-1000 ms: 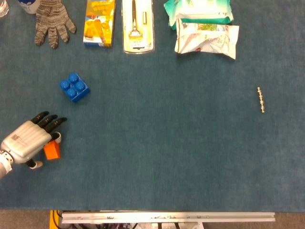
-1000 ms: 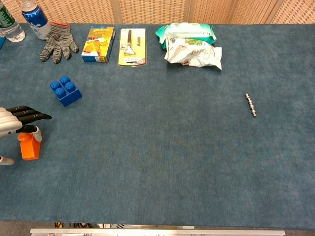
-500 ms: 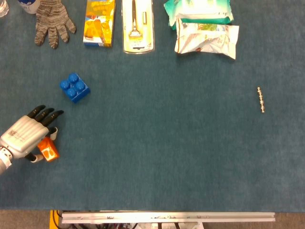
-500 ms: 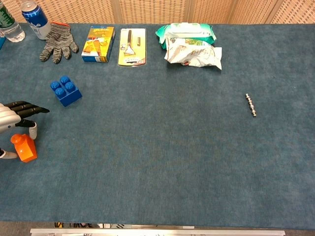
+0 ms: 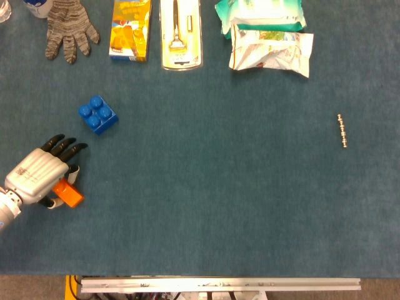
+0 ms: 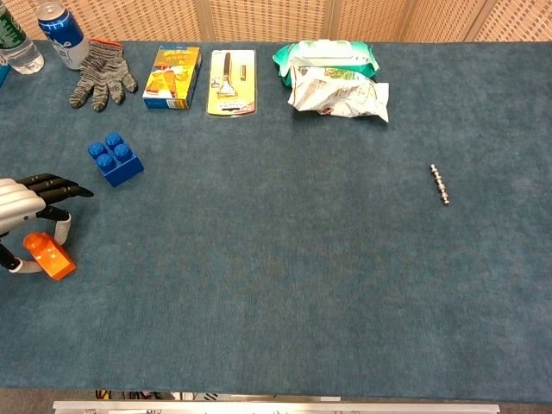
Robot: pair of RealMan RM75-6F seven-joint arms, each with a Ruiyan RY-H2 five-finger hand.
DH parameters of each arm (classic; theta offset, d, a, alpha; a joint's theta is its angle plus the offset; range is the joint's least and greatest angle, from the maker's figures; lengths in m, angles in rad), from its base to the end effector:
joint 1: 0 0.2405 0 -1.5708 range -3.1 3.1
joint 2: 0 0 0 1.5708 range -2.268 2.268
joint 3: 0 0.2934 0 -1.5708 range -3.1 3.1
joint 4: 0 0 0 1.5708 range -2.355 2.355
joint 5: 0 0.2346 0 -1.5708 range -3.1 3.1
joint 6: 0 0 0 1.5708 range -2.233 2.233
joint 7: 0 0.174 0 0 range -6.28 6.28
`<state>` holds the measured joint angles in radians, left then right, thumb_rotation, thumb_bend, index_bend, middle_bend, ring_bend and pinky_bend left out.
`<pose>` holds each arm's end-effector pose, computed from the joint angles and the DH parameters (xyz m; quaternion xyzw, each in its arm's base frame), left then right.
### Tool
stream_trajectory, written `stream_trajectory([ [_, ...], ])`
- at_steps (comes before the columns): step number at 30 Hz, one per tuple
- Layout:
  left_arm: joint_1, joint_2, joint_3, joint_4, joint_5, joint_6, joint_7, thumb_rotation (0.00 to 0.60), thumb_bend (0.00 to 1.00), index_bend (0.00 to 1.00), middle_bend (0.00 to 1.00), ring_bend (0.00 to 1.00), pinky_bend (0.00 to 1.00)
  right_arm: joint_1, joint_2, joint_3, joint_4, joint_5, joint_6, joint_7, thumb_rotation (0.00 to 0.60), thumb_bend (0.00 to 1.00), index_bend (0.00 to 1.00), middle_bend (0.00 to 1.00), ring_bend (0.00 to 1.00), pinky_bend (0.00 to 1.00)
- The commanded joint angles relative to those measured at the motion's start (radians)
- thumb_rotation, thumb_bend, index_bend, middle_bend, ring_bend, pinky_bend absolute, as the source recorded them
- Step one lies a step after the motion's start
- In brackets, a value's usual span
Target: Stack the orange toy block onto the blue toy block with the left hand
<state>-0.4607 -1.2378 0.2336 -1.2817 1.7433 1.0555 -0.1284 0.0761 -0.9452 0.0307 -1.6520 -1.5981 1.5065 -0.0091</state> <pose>-0.3721 0.2654 0.0364 -0.8464 -0.3385 -0.2096 0.3538 -0.3431 -0.2077 0.2040 0.6455 -0.3247 0.3614 0.5893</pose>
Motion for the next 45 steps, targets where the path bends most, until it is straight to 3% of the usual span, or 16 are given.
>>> stream_trajectory([
  [1,0.003,-0.005,-0.007,0.000,-0.007,0.007,-0.007,0.600,0.19,0.51,0.11,0.01,0.01,-0.001,0.001,0.000,0.000,0.000,0.000,0.001,0.600,0.35,0.48,0.48,0.37,0.41],
  [15,-0.028,0.051,-0.038,-0.064,-0.019,0.008,0.004,0.600,0.19,0.54,0.11,0.02,0.01,0.001,-0.001,0.002,0.009,0.001,-0.001,0.011,0.600,0.35,0.48,0.48,0.37,0.41],
  [27,-0.123,0.134,-0.107,-0.144,-0.031,-0.029,-0.029,0.600,0.19,0.53,0.11,0.02,0.01,-0.003,-0.003,0.001,0.013,0.002,0.004,0.013,0.600,0.35,0.48,0.48,0.37,0.41],
  [45,-0.296,0.120,-0.171,-0.130,-0.094,-0.260,-0.046,0.600,0.19,0.53,0.12,0.02,0.01,-0.008,-0.009,0.002,0.022,0.020,-0.001,0.011,0.600,0.35,0.48,0.48,0.37,0.41],
])
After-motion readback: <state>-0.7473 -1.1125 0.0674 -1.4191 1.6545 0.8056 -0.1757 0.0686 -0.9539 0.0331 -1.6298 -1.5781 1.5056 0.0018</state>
